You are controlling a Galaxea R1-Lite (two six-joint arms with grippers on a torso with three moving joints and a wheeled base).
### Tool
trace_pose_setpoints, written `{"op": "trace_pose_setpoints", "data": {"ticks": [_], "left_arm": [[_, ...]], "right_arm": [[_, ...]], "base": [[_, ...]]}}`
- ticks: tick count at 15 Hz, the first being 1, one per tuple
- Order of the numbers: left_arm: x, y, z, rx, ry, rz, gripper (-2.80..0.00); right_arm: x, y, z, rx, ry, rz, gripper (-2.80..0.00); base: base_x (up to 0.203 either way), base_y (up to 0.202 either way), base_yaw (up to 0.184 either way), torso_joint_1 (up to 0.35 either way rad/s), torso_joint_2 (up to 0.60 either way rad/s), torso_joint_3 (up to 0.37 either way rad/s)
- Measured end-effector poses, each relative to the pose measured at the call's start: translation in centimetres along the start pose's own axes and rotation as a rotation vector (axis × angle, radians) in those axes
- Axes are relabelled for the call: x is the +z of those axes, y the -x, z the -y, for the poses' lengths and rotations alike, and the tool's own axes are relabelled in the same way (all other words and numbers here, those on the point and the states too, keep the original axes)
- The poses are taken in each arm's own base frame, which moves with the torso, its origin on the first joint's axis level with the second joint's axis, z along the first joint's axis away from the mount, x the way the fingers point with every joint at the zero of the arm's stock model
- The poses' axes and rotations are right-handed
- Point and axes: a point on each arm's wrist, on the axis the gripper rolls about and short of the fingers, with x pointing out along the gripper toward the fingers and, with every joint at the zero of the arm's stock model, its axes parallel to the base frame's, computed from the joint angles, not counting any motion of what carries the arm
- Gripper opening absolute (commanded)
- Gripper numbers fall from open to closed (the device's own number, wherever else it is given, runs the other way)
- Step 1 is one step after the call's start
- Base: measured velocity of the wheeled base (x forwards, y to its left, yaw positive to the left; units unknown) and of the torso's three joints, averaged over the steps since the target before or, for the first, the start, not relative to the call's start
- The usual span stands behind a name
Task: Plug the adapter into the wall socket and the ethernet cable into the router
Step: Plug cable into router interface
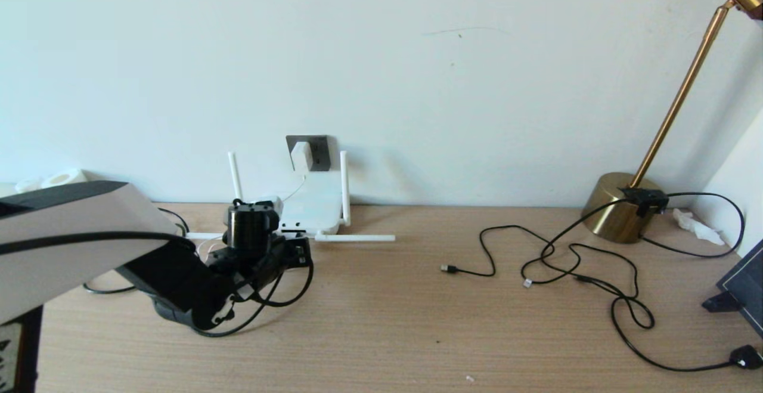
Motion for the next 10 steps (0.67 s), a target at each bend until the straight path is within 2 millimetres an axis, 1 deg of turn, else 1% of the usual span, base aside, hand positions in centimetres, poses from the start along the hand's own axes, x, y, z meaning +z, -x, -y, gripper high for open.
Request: {"op": "trace_pose_setpoints", "data": {"ticks": [10], "left_arm": [[0.1, 0.08, 0.01, -0.006, 0.001, 0.002, -2.8]], "right_arm": [[0.01, 0.0, 0.0, 0.0, 0.0, 0.001, -2.8]], "base": [[0.0, 0.0, 0.0, 0.0, 0.0, 0.0]]}}
